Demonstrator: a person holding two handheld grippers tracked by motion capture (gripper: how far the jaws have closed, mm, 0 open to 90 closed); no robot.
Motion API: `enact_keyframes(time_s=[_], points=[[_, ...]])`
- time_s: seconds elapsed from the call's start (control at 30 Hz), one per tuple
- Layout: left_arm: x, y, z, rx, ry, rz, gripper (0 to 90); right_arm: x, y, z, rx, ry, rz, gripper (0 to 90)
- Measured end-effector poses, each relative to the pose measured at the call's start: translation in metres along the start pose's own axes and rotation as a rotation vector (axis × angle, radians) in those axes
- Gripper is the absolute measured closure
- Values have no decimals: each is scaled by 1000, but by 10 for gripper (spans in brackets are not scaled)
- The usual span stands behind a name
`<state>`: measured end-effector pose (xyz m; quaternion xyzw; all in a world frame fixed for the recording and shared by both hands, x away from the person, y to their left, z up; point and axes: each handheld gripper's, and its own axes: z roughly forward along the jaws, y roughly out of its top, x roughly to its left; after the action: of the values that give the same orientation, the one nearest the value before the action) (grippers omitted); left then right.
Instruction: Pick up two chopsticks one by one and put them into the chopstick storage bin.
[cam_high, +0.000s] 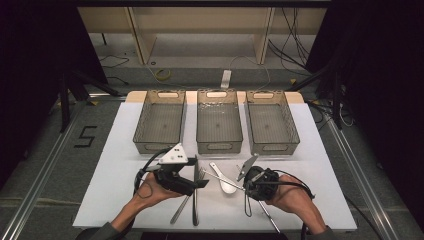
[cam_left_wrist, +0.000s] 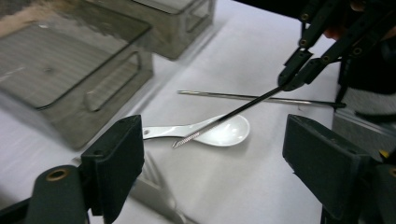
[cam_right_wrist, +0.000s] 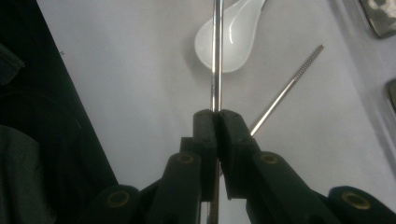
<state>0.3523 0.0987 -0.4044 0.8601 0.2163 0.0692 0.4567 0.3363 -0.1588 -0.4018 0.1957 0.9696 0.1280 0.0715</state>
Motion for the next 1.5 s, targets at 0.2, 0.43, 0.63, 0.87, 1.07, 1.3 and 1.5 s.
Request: enact_keyframes(time_s=[0.2,0.43,0.63,0.87,1.07,1.3,1.5], points=[[-12,7,14,88,-41,98,240,9,7,-1,2,13,-55,861],[-24,6,25,174,-51,202,302,17,16,-5,-14,12,-103,861],[-28,2,32,235,-40,252,375,22,21,-4,-9,22,-141,861],[-31,0,39,274,-51,281,474,24,24,-1,-7,25,-174,861],[-34,-1,41,292,-57,301,567,26,25,-1,10,26,-178,861],[-36,-2,43,323,-78,331,659,26,26,3,21,29,-205,861],[-37,-4,42,330,-98,365,764,28,25,4,12,44,-225,860]])
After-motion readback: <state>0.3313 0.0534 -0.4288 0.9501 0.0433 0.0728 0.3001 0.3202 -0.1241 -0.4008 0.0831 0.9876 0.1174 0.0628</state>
